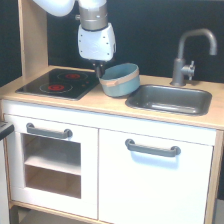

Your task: Place the pot in the sink

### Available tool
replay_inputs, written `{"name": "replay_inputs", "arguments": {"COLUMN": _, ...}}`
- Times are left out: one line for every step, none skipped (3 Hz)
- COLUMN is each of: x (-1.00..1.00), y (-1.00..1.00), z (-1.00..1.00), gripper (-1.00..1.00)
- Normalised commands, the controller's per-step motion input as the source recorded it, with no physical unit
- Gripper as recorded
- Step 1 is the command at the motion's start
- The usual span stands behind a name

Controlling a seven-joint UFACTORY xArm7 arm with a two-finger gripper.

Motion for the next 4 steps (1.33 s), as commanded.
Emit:
{"name": "replay_inputs", "arguments": {"x": 0.60, "y": 0.01, "z": -0.37, "gripper": -0.85}}
{"name": "replay_inputs", "arguments": {"x": 0.23, "y": 0.17, "z": 0.00, "gripper": -0.64}}
{"name": "replay_inputs", "arguments": {"x": 0.32, "y": -0.02, "z": -0.36, "gripper": -0.32}}
{"name": "replay_inputs", "arguments": {"x": 0.98, "y": 0.27, "z": -0.69, "gripper": -0.71}}
